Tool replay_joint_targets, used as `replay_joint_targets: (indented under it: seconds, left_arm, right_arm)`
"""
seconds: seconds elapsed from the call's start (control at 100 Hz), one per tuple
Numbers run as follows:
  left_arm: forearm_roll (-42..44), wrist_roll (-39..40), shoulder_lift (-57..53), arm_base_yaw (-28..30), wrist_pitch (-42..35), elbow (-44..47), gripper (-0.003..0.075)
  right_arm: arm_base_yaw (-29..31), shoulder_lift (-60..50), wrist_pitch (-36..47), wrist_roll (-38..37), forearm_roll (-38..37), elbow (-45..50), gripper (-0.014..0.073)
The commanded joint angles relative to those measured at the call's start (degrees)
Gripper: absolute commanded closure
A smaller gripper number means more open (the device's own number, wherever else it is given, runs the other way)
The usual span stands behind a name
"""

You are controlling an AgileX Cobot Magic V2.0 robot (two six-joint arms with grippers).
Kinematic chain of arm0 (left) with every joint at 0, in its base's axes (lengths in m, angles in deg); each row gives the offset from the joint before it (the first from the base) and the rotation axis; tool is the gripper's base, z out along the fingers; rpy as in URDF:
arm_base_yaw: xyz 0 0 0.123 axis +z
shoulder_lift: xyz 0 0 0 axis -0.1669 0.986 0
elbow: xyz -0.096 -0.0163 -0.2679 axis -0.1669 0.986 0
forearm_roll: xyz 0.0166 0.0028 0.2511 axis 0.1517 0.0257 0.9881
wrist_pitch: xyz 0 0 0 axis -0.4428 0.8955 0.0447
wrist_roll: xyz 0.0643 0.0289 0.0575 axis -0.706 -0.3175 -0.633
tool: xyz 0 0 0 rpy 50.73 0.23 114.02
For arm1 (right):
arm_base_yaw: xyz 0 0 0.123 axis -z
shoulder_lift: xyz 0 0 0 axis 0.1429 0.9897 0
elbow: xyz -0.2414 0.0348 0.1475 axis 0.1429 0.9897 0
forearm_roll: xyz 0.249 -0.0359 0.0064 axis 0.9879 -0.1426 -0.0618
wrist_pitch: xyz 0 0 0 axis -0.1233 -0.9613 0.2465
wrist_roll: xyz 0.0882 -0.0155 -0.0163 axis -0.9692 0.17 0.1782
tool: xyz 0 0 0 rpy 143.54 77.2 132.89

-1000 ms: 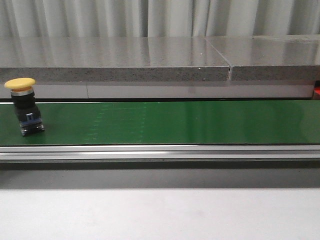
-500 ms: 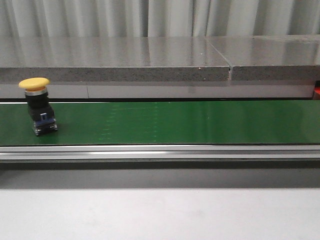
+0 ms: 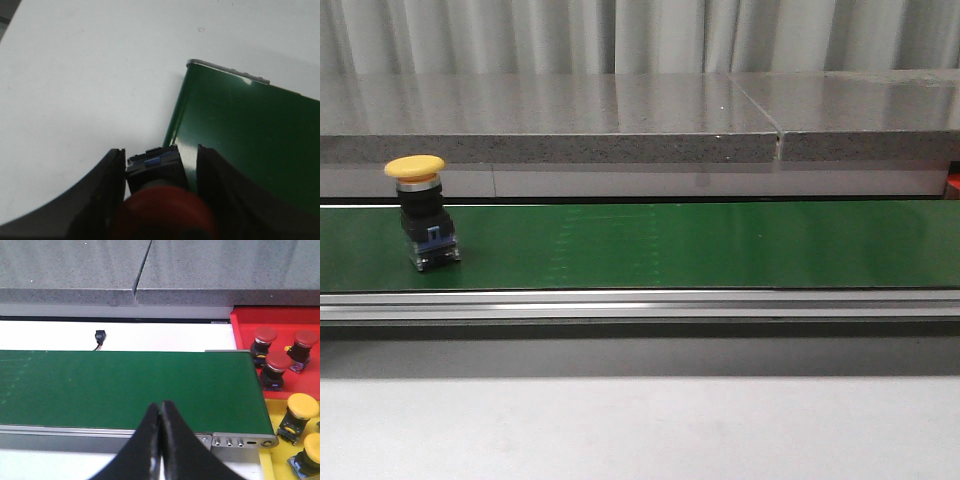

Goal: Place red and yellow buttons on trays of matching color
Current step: 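Grasp a red push-button from the cluster with the left gripper, then set the red button on the green belt and open the left gripper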

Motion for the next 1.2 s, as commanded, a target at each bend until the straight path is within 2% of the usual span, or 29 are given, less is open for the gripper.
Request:
replay_joint_targets:
  seconds: [0.0,0.19,0.58,0.75,0.99,1.19]
  left_arm:
    - [-0.85,0.0,0.07,-1.56,-1.7,-1.85,0.0587]
    - [-2.03,0.0,2.88,-3.57,-2.11,-1.85,0.0587]
    - [-4.64,-1.19,7.28,-3.57,-1.24,-1.95,0.0572]
    - [-5.24,-2.38,7.28,-3.57,-1.36,-2.76,0.0477]
    - [-6.35,-2.38,7.28,-3.57,-0.96,-5.94,0.022]
    - [-7.26,-2.57,7.08,-3.57,-0.52,-8.29,0.0195]
  right_arm:
    - [-0.09,0.21,3.85,0.35,0.09,-1.32,0.066]
    - [-0.09,0.21,3.85,0.35,0.09,-1.32,0.066]
    - [-0.09,0.21,3.85,0.35,0.09,-1.32,0.066]
    - [-0.09,0.21,3.85,0.35,0.09,-1.32,0.066]
    - [-0.09,0.21,3.85,0.35,0.09,-1.32,0.066]
    - [-0.09,0.21,3.85,0.35,0.09,-1.32,0.066]
